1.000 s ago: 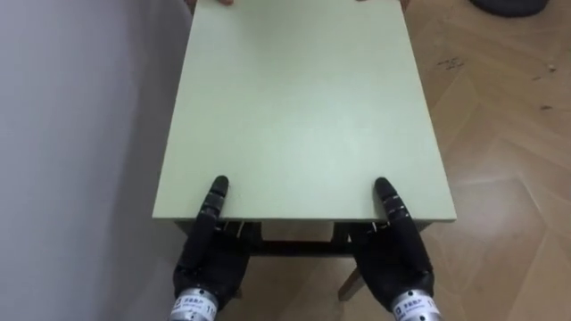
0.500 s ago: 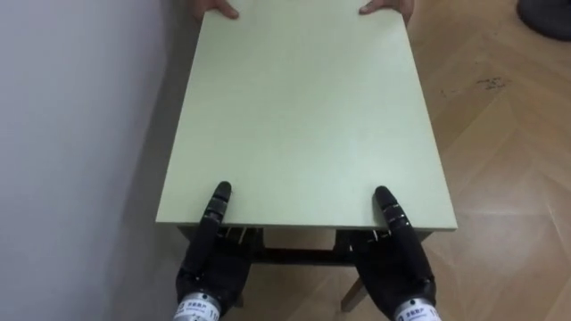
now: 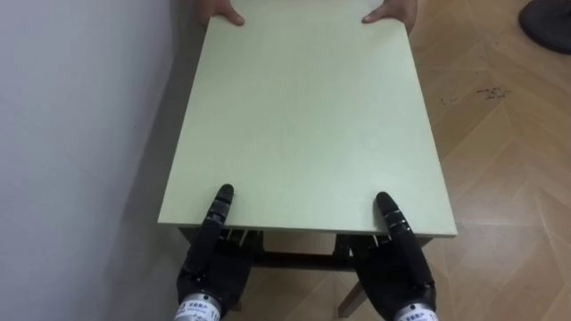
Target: Move table with human
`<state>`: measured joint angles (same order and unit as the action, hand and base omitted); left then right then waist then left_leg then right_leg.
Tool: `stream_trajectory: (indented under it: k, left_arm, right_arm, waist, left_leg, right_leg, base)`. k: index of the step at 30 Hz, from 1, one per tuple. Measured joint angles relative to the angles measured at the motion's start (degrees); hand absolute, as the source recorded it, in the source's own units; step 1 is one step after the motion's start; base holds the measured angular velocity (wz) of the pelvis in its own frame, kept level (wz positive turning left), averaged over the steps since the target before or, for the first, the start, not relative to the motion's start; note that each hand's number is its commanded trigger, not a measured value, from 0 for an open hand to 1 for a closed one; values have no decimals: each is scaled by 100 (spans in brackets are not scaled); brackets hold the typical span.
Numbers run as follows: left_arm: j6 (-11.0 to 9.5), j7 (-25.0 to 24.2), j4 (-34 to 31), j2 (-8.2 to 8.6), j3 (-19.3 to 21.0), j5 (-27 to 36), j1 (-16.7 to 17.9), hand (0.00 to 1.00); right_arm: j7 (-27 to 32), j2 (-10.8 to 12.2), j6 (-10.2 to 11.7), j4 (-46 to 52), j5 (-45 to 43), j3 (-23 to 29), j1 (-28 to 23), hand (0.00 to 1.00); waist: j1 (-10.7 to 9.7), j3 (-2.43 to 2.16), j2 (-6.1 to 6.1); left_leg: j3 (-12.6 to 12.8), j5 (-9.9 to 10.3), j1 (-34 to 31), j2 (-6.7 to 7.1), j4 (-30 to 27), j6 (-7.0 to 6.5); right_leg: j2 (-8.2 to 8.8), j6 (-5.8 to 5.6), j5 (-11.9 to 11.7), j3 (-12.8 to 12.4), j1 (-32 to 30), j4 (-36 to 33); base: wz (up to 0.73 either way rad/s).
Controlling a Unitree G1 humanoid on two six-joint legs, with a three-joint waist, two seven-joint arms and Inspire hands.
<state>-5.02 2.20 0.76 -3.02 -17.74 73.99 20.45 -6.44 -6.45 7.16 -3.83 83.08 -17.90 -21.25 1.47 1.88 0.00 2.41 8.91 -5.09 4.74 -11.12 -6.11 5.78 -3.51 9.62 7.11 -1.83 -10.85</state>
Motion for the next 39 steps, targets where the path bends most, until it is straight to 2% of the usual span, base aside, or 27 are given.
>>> stream_trajectory:
  k: [13, 14, 16, 18, 19, 21, 22, 24, 26, 27, 28, 34, 39]
  left_arm:
    - [84, -17, 554, -64, 19, -161, 7, 100]
    - [77, -76, 624, -69, 25, -170, 7, 91]
    - [76, -117, 658, -84, 22, -170, 7, 82]
    - [75, -185, 763, -84, 27, -170, -11, 80]
    - [75, -200, 792, -84, 27, -175, -16, 74]
    - [87, -278, 964, -99, 57, -363, -78, 70]
    - [92, -278, 1005, -115, 57, -489, -101, 66]
    - [105, -286, 1077, -212, 57, -871, -116, 56]
    - [133, -404, 1205, -272, 58, -1322, -126, 7]
    - [142, -445, 1250, -278, 61, -1492, -143, 0]
    - [146, -473, 1279, -281, 62, -1558, -152, 0]
    - [268, -567, 1391, -286, 64, -1751, -171, 0]
    - [315, -652, 1416, -276, 65, -1859, -177, 0]
  right_arm:
    - [-155, 48, -67, -703, -164, 35, 10, 100]
    - [-244, 57, -71, -783, -167, 34, 11, 100]
    - [-251, 61, -75, -800, -176, 32, 11, 100]
    - [-305, 92, -74, -912, -180, 47, 35, 100]
    - [-305, 108, -72, -941, -203, 58, 44, 100]
    - [-348, 179, -83, -1072, -244, 89, 104, 98]
    - [-348, 191, -95, -1094, -244, 95, 124, 94]
    - [-346, 197, -173, -1146, -242, 118, 159, 78]
    - [-344, 197, -190, -1204, -245, 119, 195, 42]
    - [-342, 198, -211, -1231, -245, 127, 214, 18]
    - [-339, 196, -227, -1240, -245, 134, 219, 0]
    - [-593, 130, -310, -1278, -592, 130, 240, 0]
    - [-919, 157, -355, -1279, -984, 141, 329, 0]
  waist:
    - [12, 2, -13]
    - [15, 2, -13]
    - [17, 1, -14]
    - [16, 1, -13]
    - [16, 0, -12]
    - [13, -2, -8]
    - [13, -2, -8]
    - [6, -8, 3]
    - [2, -24, 24]
    - [2, -37, 32]
    - [3, -44, 36]
    - [-22, -80, 49]
    - [-67, -89, 47]
  left_leg:
    - [-9, 2, 177, -11, 160, 0]
    - [-9, 2, 180, -12, 160, 0]
    - [-9, 2, 185, -13, 160, 0]
    - [-10, 3, 234, -13, 160, -1]
    - [-9, 4, 255, -13, 162, -2]
    - [-9, 6, 299, -13, 164, -3]
    - [-9, 6, 307, -13, 164, -3]
    - [-7, 6, 341, -13, 166, -3]
    - [-6, 7, 369, -16, 172, -4]
    - [-3, 7, 372, -17, 171, -4]
    - [-2, 7, 374, -17, 169, -4]
    - [-4, 9, 457, -30, 170, 0]
    - [-7, 12, 498, -36, 159, 6]
  right_leg:
    - [-18, -1, 0, 83, 134, 31]
    - [-20, -1, 0, 84, 139, 32]
    - [-22, -1, 0, 87, 145, 31]
    - [-23, -1, 0, 86, 197, 31]
    - [-23, -1, 0, 86, 217, 31]
    - [-23, -1, 0, 84, 259, 33]
    - [-23, -1, 0, 84, 264, 33]
    - [-23, -1, 0, 82, 297, 37]
    - [-24, -1, 0, 88, 320, 35]
    - [-24, -1, 0, 88, 324, 35]
    - [-24, -1, 0, 88, 327, 35]
    - [-32, -1, 0, 91, 408, 36]
    - [-37, -1, 0, 90, 476, 50]
  base:
    - [0]
    - [0]
    - [0]
    - [0]
    - [0]
    - [0]
    - [0]
    - [0]
    - [0]
    - [0]
    - [0]
    - [-1]
    - [-1]
